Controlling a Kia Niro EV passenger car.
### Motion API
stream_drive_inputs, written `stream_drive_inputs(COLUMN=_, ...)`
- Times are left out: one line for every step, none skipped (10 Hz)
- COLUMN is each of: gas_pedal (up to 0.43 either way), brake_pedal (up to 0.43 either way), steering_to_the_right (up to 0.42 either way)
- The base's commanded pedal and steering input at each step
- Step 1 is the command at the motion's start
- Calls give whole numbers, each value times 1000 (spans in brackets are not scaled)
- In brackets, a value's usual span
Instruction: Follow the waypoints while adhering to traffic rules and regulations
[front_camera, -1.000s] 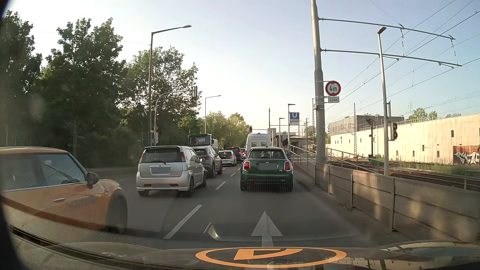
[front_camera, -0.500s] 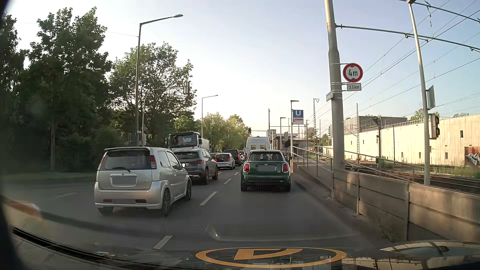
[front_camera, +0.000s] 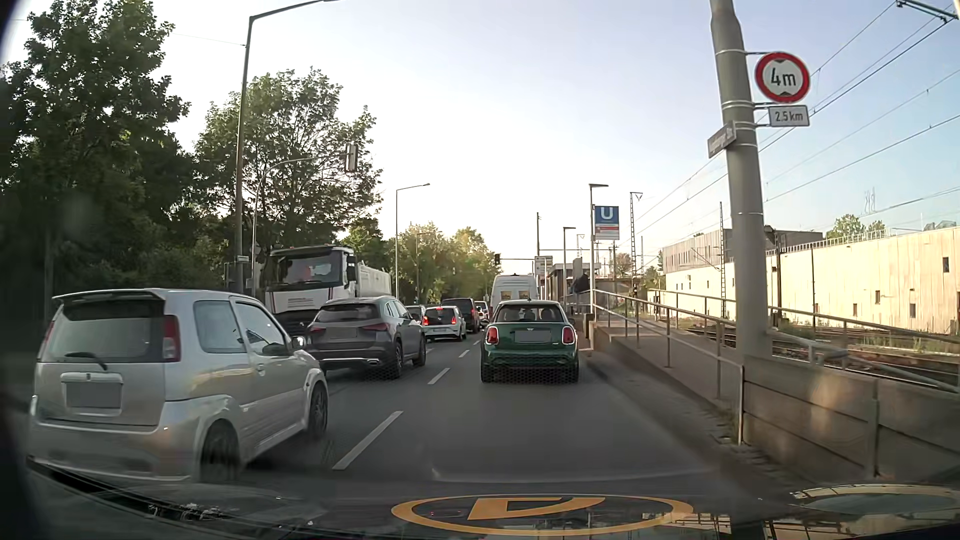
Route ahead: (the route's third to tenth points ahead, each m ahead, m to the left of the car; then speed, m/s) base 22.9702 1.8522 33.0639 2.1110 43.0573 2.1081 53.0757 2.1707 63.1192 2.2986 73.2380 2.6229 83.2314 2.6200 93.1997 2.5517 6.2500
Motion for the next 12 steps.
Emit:
stream_drive_inputs(gas_pedal=189, brake_pedal=0, steering_to_the_right=-2)
stream_drive_inputs(gas_pedal=189, brake_pedal=0, steering_to_the_right=-2)
stream_drive_inputs(gas_pedal=209, brake_pedal=0, steering_to_the_right=-2)
stream_drive_inputs(gas_pedal=220, brake_pedal=0, steering_to_the_right=-2)
stream_drive_inputs(gas_pedal=220, brake_pedal=0, steering_to_the_right=-2)
stream_drive_inputs(gas_pedal=220, brake_pedal=0, steering_to_the_right=-2)
stream_drive_inputs(gas_pedal=209, brake_pedal=0, steering_to_the_right=-2)
stream_drive_inputs(gas_pedal=209, brake_pedal=0, steering_to_the_right=-1)
stream_drive_inputs(gas_pedal=209, brake_pedal=0, steering_to_the_right=1)
stream_drive_inputs(gas_pedal=209, brake_pedal=0, steering_to_the_right=1)
stream_drive_inputs(gas_pedal=209, brake_pedal=0, steering_to_the_right=1)
stream_drive_inputs(gas_pedal=220, brake_pedal=0, steering_to_the_right=1)
